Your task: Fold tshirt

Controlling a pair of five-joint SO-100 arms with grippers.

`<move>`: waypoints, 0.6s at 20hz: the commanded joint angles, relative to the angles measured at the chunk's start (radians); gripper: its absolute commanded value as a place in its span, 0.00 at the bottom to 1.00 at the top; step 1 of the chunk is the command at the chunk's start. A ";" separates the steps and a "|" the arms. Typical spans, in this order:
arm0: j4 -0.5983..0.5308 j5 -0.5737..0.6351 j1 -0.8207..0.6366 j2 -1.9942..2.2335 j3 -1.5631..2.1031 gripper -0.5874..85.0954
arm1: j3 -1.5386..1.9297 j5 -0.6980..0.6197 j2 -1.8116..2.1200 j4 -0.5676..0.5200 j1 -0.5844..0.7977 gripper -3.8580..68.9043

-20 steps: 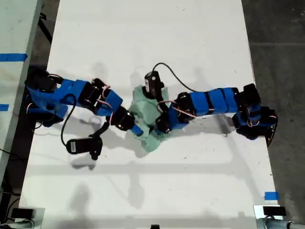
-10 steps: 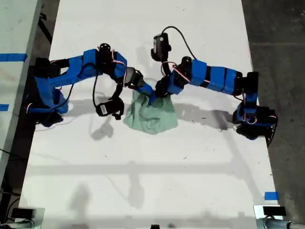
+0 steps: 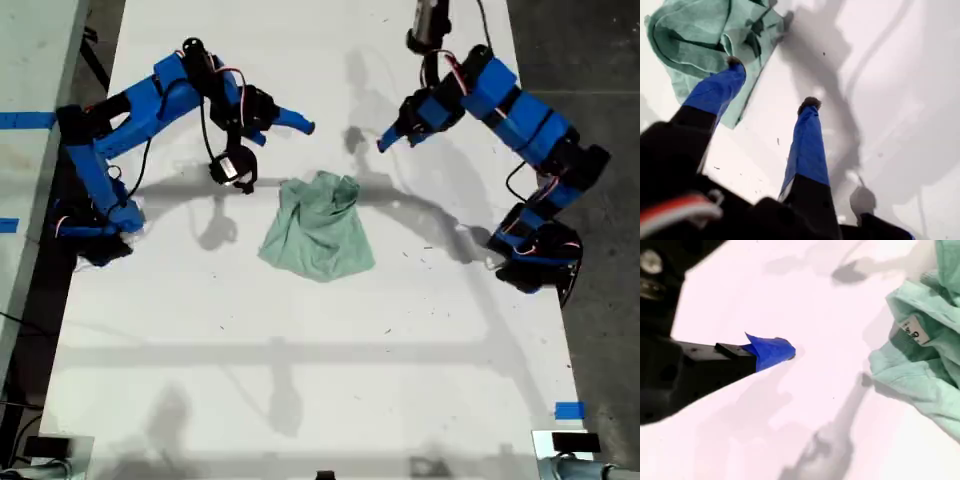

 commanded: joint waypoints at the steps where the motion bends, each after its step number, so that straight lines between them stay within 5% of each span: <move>1: -0.035 0.003 0.000 0.189 0.112 0.52 | 0.235 -0.023 0.351 0.003 0.052 0.38; 6: -0.327 -0.087 0.155 0.646 0.738 0.37 | 0.676 0.152 0.871 0.018 -0.092 0.34; 12: -0.666 -0.374 0.443 1.051 1.275 0.14 | 1.109 0.499 1.318 -0.160 -0.469 0.27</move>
